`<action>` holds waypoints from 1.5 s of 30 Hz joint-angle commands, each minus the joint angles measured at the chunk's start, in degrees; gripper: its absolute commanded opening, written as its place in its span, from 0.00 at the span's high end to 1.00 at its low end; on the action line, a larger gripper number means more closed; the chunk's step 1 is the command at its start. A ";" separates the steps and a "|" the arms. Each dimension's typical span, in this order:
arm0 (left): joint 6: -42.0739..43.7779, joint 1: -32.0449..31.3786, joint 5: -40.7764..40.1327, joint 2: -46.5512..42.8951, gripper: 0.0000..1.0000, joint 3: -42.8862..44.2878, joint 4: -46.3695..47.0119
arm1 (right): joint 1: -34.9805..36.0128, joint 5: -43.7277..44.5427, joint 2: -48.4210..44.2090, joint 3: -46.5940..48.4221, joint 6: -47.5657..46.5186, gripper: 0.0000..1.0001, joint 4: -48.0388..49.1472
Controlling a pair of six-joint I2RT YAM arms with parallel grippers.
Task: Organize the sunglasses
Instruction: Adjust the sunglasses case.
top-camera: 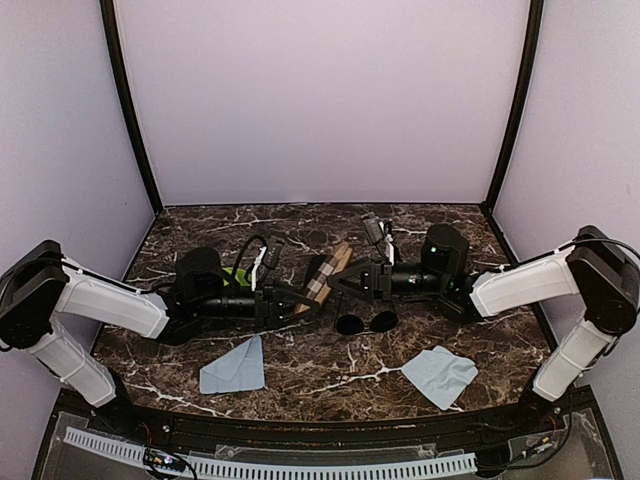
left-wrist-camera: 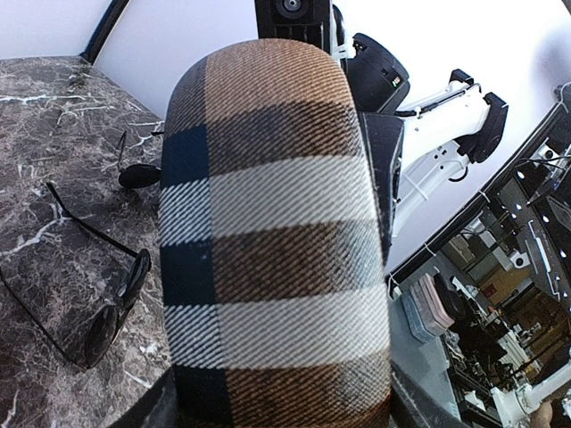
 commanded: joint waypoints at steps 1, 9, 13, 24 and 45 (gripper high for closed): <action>-1.80 -0.29 1.80 0.46 0.86 -0.04 3.64 | 0.41 -0.65 0.74 -0.60 -0.64 0.65 3.07; -1.97 -0.29 1.27 0.34 0.44 -0.12 3.27 | 0.37 -1.54 0.88 -0.56 -0.51 0.84 2.98; -1.07 -0.29 0.29 -0.21 0.26 0.16 1.63 | 0.37 -1.75 0.88 -0.65 -0.90 1.00 2.54; 2.92 -0.25 -1.77 -0.96 0.04 2.17 -3.94 | 0.42 -2.56 0.87 -0.84 -2.02 1.00 1.62; 5.07 -0.20 -1.47 -1.11 0.23 4.94 -7.07 | 0.38 -4.70 1.60 -1.75 -2.66 1.00 2.47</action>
